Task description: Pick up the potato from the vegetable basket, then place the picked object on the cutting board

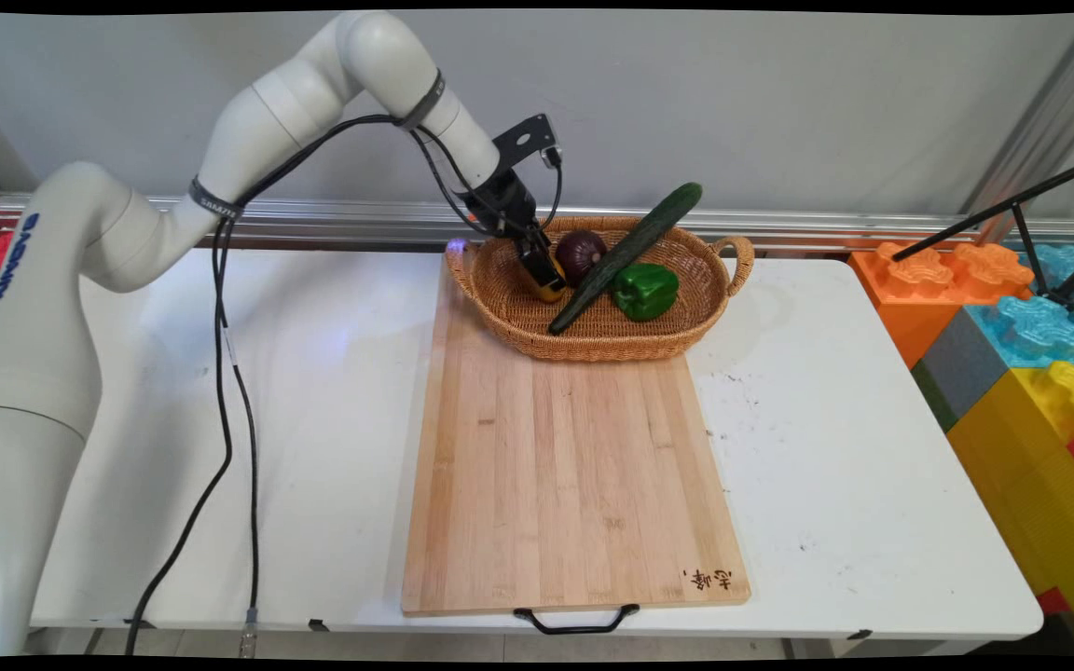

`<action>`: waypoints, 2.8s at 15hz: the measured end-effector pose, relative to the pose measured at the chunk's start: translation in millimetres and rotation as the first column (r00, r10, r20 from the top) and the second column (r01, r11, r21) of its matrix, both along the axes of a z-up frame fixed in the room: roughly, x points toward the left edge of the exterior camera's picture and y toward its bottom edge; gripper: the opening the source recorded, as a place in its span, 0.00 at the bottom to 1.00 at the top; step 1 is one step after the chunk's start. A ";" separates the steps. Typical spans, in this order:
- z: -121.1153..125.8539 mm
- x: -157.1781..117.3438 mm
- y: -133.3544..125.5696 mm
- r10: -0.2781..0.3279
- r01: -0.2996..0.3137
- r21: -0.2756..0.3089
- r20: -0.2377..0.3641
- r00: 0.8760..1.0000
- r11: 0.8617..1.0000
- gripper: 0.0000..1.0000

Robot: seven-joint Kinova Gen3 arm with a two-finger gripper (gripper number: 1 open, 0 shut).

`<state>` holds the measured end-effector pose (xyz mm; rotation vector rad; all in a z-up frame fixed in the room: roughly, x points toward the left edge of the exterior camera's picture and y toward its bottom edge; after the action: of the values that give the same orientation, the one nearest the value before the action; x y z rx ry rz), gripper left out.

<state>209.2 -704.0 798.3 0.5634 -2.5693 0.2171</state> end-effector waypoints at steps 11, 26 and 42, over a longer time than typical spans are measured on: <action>-0.6 -1.2 -6.7 0.029 -0.030 0.058 0.017 0.999 0.998 1.00; 22.5 4.0 19.5 0.046 -0.046 0.044 -0.002 0.999 0.998 0.00; 108.4 -6.1 147.2 0.111 -0.092 0.098 -0.199 0.974 0.991 0.00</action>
<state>203.1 -556.8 906.7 0.7128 -2.3621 0.0758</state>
